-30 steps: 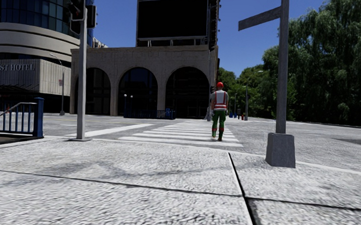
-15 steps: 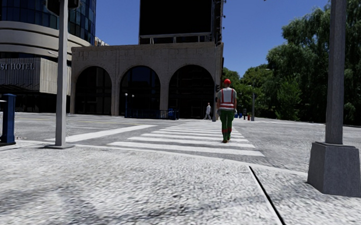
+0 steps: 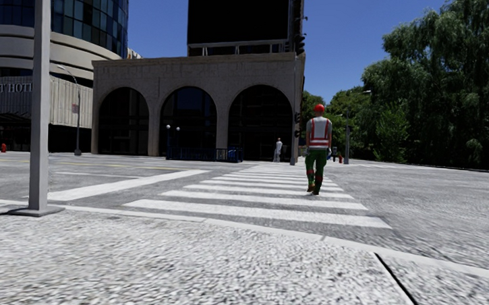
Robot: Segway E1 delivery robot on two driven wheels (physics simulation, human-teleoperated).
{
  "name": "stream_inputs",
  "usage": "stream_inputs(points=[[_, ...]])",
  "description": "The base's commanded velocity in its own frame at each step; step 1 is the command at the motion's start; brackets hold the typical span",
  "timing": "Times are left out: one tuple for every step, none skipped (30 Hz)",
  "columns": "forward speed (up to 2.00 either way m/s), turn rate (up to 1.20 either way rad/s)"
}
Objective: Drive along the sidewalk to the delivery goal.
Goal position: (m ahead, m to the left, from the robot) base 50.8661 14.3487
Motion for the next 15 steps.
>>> stream_inputs(points=[[1.42,0.0],[1.42,0.0],[1.37,0.0],[1.33,0.0],[1.29,0.0],[1.29,0.0],[1.28,0.0],[1.28,0.0],[1.28,0.0],[1.28,0.0],[1.27,0.0],[1.27,0.0],[1.27,0.0],[1.27,0.0],[1.27,0.0]])
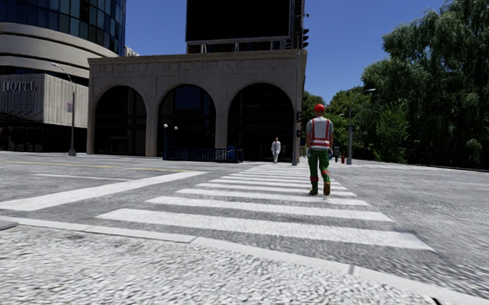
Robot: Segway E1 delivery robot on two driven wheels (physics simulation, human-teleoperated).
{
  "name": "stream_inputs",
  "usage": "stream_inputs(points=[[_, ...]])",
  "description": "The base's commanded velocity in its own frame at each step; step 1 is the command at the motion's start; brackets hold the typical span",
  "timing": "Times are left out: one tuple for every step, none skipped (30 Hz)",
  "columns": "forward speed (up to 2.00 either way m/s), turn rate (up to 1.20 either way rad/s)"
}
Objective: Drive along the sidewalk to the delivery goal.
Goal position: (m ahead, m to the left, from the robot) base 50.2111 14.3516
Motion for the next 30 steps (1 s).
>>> stream_inputs(points=[[1.27,0.0],[1.27,0.0],[1.27,0.0],[1.26,0.0],[1.24,-0.08],[1.24,-0.08],[1.23,-0.19],[1.23,-0.25],[1.22,-0.29],[1.22,-0.3],[1.22,-0.3],[1.22,-0.3],[1.22,-0.3],[1.22,-0.3],[1.22,-0.3],[1.22,-0.3],[1.22,-0.29],[1.23,-0.2],[1.23,-0.2],[1.25,-0.11],[1.32,0.0],[1.52,0.0],[1.68,0.0],[1.68,0.0],[1.73,0.0],[1.74,0.0],[1.75,0.0],[1.75,0.0],[1.72,0.0],[1.66,0.0]])
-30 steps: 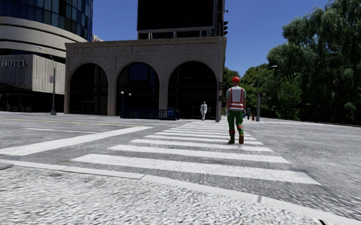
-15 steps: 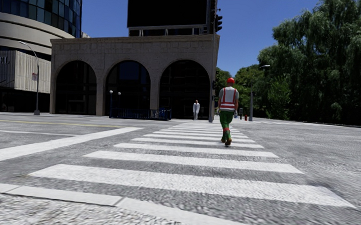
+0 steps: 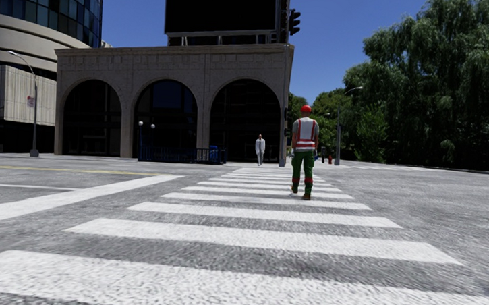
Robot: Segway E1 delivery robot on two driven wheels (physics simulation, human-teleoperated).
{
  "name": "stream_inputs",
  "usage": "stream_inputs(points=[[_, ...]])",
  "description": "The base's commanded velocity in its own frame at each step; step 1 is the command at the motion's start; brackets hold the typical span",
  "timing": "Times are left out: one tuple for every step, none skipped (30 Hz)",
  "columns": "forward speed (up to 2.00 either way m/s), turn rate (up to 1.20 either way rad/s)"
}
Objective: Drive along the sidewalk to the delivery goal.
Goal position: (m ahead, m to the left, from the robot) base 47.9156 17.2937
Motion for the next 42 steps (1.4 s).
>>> stream_inputs(points=[[1.61,0.0],[1.61,0.0],[1.57,-0.05],[1.54,-0.16],[1.49,-0.21],[1.49,-0.21],[1.43,-0.26],[1.39,-0.29],[1.37,-0.3],[1.37,-0.3],[1.36,-0.3],[1.35,-0.3],[1.34,-0.3],[1.34,-0.3],[1.34,-0.3],[1.33,-0.3],[1.32,-0.3],[1.32,-0.3],[1.32,-0.3],[1.32,-0.3],[1.31,-0.3],[1.31,-0.3],[1.31,-0.3],[1.31,-0.3],[1.31,-0.3],[1.31,-0.3],[1.28,-0.3],[1.18,-0.3],[1.15,-0.3],[1.14,-0.3],[1.14,-0.3],[1.14,-0.3],[1.14,-0.3],[1.14,-0.3],[1.14,-0.3],[1.14,-0.3],[1.14,-0.3],[1.14,-0.3],[1.14,-0.3],[1.14,-0.3],[1.14,-0.3],[1.14,-0.3]])
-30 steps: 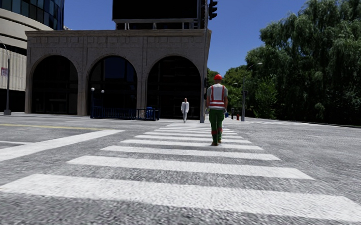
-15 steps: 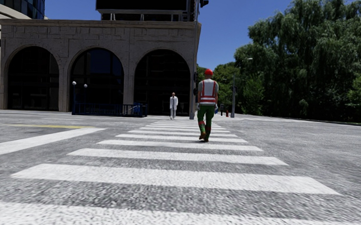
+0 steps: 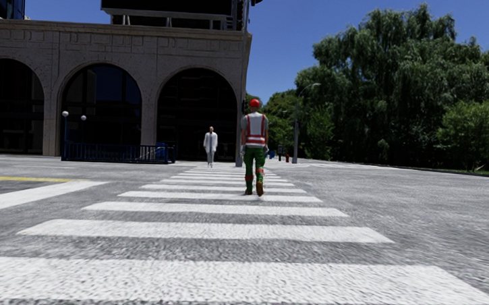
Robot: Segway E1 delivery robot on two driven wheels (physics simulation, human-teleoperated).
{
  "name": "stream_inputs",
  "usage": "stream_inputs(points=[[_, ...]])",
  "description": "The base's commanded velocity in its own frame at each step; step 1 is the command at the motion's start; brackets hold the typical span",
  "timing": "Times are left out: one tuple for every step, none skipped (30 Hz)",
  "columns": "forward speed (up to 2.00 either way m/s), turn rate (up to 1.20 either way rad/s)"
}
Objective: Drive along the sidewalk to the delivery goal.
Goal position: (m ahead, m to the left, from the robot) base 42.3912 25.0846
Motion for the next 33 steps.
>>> stream_inputs(points=[[1.14,-0.3],[1.14,-0.3],[1.14,-0.3],[1.14,-0.3],[1.14,-0.3],[1.14,-0.3],[1.14,-0.3],[1.14,-0.3],[1.14,-0.3],[1.14,-0.3],[1.14,-0.3],[1.14,-0.3],[1.14,-0.3],[1.14,-0.3],[1.14,-0.3],[1.14,-0.3],[1.14,-0.26],[1.15,-0.07],[1.15,-0.07],[1.17,0.0],[1.2,0.0],[1.23,0.0],[1.23,0.0],[1.26,0.0],[1.3,0.0],[1.3,0.0],[1.35,0.0],[1.37,0.0],[1.38,0.0],[1.38,0.0],[1.38,0.0],[1.39,0.0],[1.39,0.0]])
